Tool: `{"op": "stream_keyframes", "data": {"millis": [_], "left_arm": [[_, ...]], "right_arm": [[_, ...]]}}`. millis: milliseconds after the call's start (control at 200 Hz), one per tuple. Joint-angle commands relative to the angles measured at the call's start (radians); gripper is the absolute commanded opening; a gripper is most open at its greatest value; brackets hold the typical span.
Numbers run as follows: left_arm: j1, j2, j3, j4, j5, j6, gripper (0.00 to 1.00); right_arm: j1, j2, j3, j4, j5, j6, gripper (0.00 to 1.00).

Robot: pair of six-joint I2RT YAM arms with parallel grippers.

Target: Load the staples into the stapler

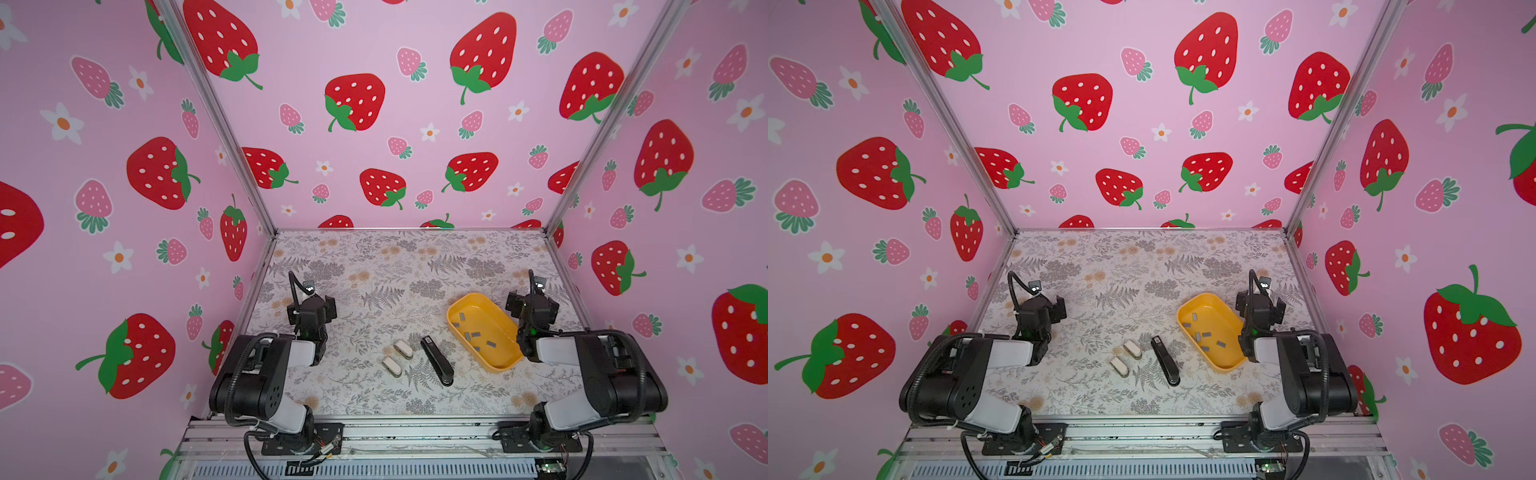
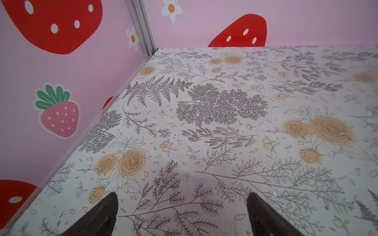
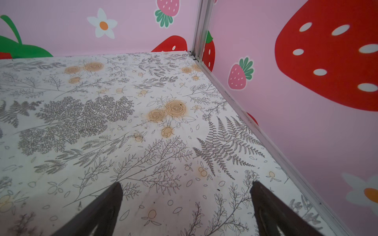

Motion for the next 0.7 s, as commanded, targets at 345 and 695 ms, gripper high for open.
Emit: {"op": "stream_keyframes", "data": {"millis": [345,695], "left_arm": [[0.028,0.004,0.048,0.006,0.098,-0.028,0.99],[0.028,0.004,0.046,0.01,0.098,-0.028,0.99]], "right_arm": [[-0.005,0.032,-0.121,0.402,-0.152,-0.103,0.99],[-0.006,0.03,-0.119,0.387,-0.152,-0.104,0.99]]}}
